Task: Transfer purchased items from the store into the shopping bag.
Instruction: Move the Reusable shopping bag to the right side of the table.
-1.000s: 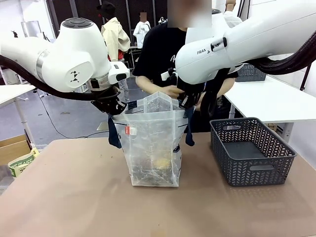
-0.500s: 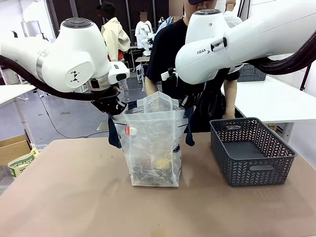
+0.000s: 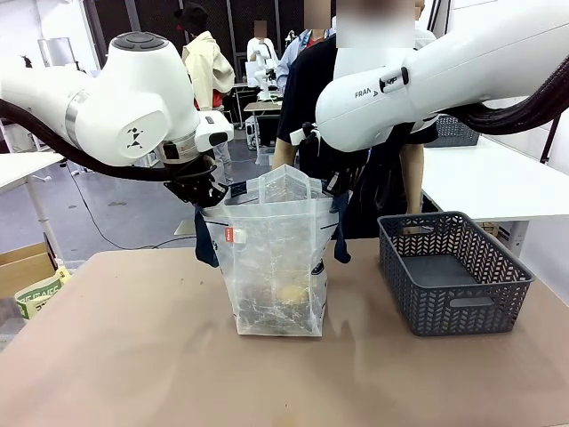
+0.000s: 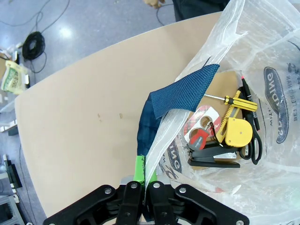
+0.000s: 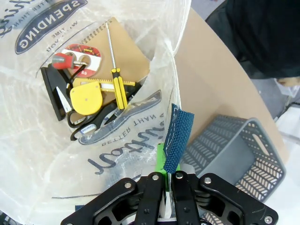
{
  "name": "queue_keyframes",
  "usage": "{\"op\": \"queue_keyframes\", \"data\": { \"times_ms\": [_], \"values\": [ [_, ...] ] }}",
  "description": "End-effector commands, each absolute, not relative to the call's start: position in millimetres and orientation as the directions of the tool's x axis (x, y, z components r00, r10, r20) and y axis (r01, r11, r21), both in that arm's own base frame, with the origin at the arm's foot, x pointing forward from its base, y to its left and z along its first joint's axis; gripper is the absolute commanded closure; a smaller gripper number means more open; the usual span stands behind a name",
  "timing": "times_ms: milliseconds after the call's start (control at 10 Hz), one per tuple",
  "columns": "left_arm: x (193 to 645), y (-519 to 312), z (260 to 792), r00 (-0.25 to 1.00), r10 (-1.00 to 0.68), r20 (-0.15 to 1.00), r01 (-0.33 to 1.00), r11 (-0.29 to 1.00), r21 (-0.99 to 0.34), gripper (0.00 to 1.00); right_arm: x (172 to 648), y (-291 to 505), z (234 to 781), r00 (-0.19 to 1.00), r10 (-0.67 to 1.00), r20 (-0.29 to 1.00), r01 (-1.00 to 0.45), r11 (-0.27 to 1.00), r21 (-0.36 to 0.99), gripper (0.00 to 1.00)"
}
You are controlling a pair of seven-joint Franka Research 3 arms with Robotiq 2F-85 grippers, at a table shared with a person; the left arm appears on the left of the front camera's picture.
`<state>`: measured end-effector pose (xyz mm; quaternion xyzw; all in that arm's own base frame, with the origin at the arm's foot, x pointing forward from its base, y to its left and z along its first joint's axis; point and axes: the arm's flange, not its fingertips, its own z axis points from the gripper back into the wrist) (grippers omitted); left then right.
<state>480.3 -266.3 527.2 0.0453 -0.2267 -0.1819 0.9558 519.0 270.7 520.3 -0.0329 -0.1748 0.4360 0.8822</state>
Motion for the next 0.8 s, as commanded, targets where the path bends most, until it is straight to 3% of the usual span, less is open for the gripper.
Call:
{"op": "queue_keyframes", "data": {
  "times_ms": [0, 700],
  "values": [
    [480.7, -264.6, 528.5, 0.83, -0.368, 0.42, 0.325, 0.93, 0.172, 1.0, 519.2, 269.3, 520.8, 0.558, 0.781, 0.28, -0.757, 0.618, -0.212, 1.0],
    [480.7, -264.6, 528.5, 0.83, -0.368, 0.42, 0.325, 0.93, 0.172, 1.0, 519.2, 269.3, 520.8, 0.558, 0.781, 0.28, -0.757, 0.618, -0.212, 1.0]
  ]
}}
